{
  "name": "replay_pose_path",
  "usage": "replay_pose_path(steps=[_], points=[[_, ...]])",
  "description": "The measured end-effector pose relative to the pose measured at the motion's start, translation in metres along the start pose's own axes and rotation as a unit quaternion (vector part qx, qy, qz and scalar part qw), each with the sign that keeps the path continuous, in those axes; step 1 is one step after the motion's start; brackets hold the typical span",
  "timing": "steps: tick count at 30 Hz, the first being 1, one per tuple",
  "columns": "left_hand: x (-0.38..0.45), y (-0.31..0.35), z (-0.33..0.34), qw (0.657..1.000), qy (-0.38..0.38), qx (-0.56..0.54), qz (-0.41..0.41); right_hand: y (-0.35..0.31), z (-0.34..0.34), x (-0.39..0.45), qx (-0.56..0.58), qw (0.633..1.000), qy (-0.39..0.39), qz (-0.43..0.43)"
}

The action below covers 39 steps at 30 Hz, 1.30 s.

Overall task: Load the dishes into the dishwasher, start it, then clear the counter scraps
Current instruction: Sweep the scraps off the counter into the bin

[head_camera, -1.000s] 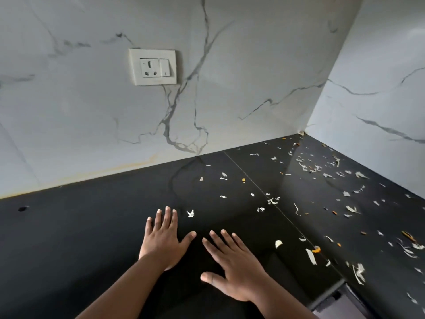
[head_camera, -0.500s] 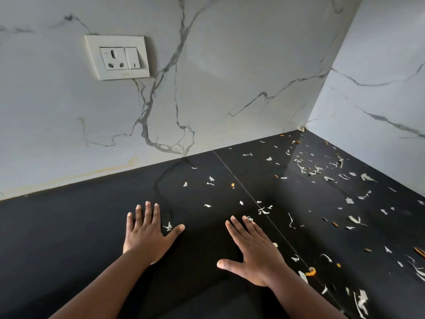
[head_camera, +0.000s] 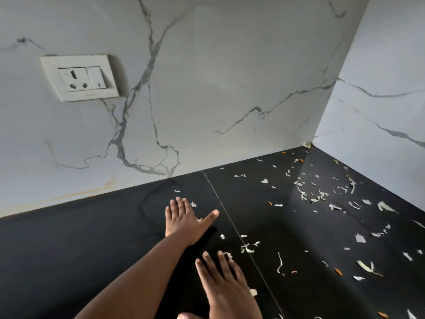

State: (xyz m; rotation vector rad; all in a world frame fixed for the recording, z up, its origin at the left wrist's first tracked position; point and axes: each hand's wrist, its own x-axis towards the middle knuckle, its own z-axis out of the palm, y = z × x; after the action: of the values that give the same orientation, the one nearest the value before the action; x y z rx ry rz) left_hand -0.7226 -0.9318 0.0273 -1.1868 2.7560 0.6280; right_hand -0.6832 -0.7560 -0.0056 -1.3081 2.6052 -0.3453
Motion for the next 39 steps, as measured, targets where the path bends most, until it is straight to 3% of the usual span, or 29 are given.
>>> replay_pose_path(steps=[2, 4, 5, 6, 8, 10, 11, 13, 17, 23, 30, 33, 39], points=[[-0.002, 0.021, -0.007, 0.984, -0.067, -0.155, 0.052, 0.001, 0.000, 0.000, 0.010, 1.000, -0.006, -0.001], [-0.011, 0.038, -0.020, 0.892, -0.136, -0.424, 0.072, 0.002, 0.000, -0.001, 0.020, 1.000, -0.006, -0.007], [-0.011, 0.036, -0.024, 0.852, -0.122, -0.504, 0.076, 0.002, 0.000, -0.001, 0.023, 1.000, -0.004, -0.009], [-0.012, 0.031, -0.028, 0.839, -0.074, -0.535, 0.075, 0.001, 0.000, -0.001, 0.019, 1.000, -0.005, -0.011], [-0.016, 0.005, -0.034, 0.873, 0.037, -0.485, 0.043, 0.000, -0.001, -0.002, 0.002, 1.000, -0.004, -0.014], [-0.014, -0.045, -0.032, 0.970, 0.072, -0.233, -0.013, 0.001, -0.001, -0.003, -0.009, 1.000, 0.007, -0.016], [-0.017, -0.073, -0.028, 0.993, 0.073, -0.086, -0.036, 0.002, 0.000, -0.003, -0.011, 1.000, 0.013, -0.014], [-0.027, -0.118, -0.022, 0.993, 0.069, 0.058, -0.076, 0.002, 0.001, -0.003, -0.016, 1.000, 0.022, -0.008], [-0.032, -0.135, -0.020, 0.990, 0.085, 0.074, -0.088, 0.002, 0.009, -0.001, -0.038, 0.999, 0.021, -0.008], [-0.019, -0.135, -0.017, 0.987, 0.099, 0.073, -0.099, -0.051, 0.010, 0.055, -0.045, 0.989, 0.104, -0.094], [-0.014, -0.138, -0.015, 0.986, 0.104, 0.071, -0.106, -0.072, -0.002, 0.178, -0.023, 0.993, 0.043, -0.105], [-0.012, -0.138, -0.014, 0.985, 0.108, 0.080, -0.108, -0.076, -0.001, 0.216, -0.031, 0.994, -0.018, -0.105], [-0.009, -0.140, -0.015, 0.986, 0.100, 0.087, -0.105, -0.077, -0.004, 0.245, -0.043, 0.998, -0.033, -0.029]])
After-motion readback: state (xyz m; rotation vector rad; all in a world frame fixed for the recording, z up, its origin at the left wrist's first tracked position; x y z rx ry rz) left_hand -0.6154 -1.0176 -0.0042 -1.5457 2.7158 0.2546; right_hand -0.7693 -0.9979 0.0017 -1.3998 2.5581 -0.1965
